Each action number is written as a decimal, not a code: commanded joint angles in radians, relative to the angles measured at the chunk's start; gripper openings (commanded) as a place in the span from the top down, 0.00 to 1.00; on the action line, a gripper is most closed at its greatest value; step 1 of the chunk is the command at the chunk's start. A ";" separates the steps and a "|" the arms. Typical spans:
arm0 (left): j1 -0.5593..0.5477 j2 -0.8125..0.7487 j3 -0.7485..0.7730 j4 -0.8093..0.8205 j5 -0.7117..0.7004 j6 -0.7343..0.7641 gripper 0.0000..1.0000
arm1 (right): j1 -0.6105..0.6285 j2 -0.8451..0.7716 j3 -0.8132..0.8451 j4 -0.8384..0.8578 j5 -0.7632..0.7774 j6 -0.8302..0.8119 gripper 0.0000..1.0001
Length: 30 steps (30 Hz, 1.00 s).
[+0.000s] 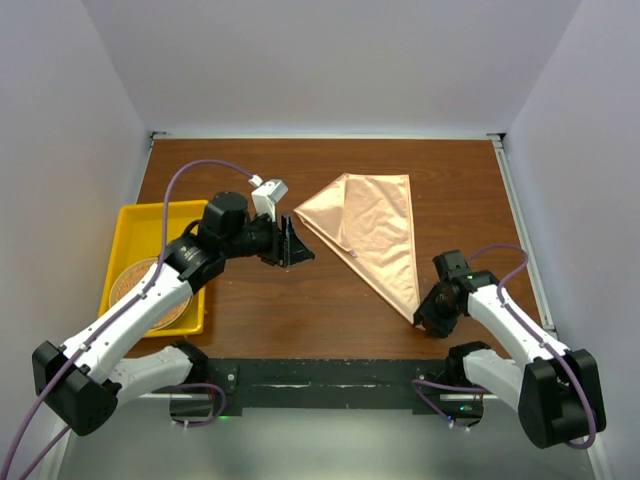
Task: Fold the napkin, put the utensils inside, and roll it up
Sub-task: Fold the napkin
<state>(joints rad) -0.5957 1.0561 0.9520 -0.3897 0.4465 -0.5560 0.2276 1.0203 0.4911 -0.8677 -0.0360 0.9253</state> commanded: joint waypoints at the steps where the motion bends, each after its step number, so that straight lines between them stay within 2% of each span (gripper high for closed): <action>1: 0.005 0.010 0.056 -0.003 0.001 0.007 0.48 | -0.008 -0.019 -0.042 0.042 0.035 0.032 0.56; 3: 0.005 0.010 0.057 -0.003 0.001 0.005 0.48 | -0.011 -0.017 -0.051 0.070 0.036 0.026 0.57; 10: 0.005 0.030 0.076 -0.009 -0.003 0.007 0.48 | -0.011 0.018 -0.051 0.125 0.035 0.007 0.69; 13: 0.005 0.039 0.083 -0.012 -0.005 0.008 0.48 | -0.011 0.050 -0.025 0.136 0.035 -0.034 0.77; 14: 0.005 0.042 0.085 -0.012 -0.006 0.010 0.48 | -0.011 0.066 -0.013 0.131 0.035 -0.049 0.83; 20: 0.007 0.065 0.091 -0.009 -0.022 0.013 0.48 | -0.011 0.080 0.099 0.073 0.016 -0.143 0.97; 21: 0.010 0.070 0.094 -0.009 -0.031 0.013 0.48 | -0.010 0.083 0.140 0.061 -0.005 -0.155 1.00; 24: 0.017 0.082 0.106 -0.012 -0.057 0.005 0.48 | -0.008 0.095 0.246 0.035 -0.054 -0.232 1.00; 26: 0.020 0.085 0.110 -0.014 -0.071 -0.010 0.48 | -0.007 0.151 0.314 0.039 -0.080 -0.296 1.00; 30: 0.027 0.078 0.096 0.001 -0.120 -0.054 0.48 | 0.032 0.322 0.556 0.102 -0.130 -0.377 1.00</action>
<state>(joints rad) -0.5777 1.1454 1.0126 -0.4129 0.3843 -0.5663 0.2249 1.2198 0.8413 -0.8375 -0.1032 0.6727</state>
